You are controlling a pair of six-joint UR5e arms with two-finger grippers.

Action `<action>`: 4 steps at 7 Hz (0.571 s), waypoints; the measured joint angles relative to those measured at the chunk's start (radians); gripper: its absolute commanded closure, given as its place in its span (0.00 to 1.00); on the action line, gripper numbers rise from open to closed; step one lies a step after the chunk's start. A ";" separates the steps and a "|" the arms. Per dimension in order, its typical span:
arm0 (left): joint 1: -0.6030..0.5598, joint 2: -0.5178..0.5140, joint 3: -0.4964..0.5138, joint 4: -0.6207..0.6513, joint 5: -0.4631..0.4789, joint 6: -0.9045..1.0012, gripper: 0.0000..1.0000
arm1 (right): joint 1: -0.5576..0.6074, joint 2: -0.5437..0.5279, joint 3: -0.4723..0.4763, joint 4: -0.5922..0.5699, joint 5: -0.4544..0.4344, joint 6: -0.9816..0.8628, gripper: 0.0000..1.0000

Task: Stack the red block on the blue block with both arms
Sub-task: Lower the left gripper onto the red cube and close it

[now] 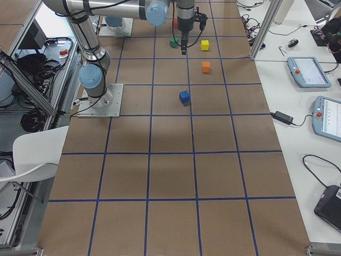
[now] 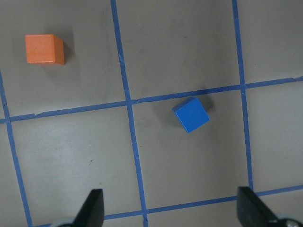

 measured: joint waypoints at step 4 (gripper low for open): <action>0.018 -0.106 -0.032 0.094 0.017 0.197 0.00 | 0.001 -0.001 -0.004 -0.001 0.005 0.002 0.00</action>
